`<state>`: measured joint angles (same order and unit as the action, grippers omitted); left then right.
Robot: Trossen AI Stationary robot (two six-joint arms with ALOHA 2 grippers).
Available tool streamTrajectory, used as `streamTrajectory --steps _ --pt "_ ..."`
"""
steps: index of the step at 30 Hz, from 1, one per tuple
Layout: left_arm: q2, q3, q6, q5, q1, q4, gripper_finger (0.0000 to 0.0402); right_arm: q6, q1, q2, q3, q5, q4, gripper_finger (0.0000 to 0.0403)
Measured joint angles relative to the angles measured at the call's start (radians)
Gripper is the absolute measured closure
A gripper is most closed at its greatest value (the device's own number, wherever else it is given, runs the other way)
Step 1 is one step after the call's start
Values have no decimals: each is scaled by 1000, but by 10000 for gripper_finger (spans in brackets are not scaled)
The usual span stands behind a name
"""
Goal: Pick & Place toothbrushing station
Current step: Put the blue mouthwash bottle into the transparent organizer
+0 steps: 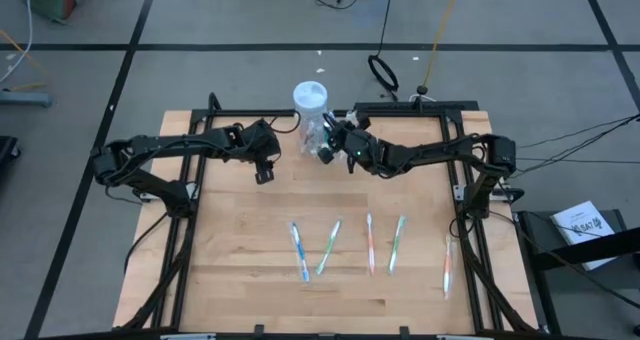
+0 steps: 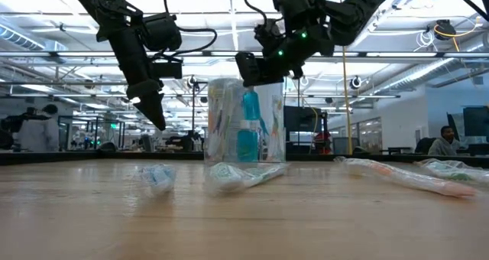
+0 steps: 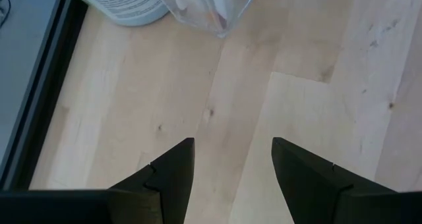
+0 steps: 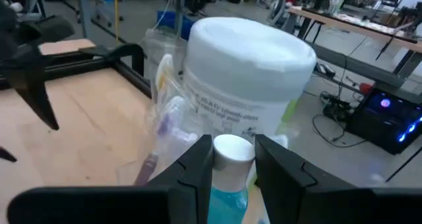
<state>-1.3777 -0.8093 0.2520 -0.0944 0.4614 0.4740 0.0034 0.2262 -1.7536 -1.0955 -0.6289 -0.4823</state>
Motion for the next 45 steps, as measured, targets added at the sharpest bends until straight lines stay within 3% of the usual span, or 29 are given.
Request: streamTrajectory --steps 6,11,17,28,37,45 --pt "0 0 4 0 0 -5 192 29 15 0 107 4 -192 313" --pt "0 0 6 0 0 -6 192 67 23 0 168 5 -254 313" --pt "0 0 35 -1 0 -8 192 64 24 0 170 81 -298 313" --pt "0 0 60 -1 0 -43 192 63 48 -88 168 83 -446 312" --pt "0 0 60 0 0 -52 192 -15 53 -121 169 85 -424 310" --pt "0 0 59 0 0 -52 192 -50 48 -121 169 80 -418 265"
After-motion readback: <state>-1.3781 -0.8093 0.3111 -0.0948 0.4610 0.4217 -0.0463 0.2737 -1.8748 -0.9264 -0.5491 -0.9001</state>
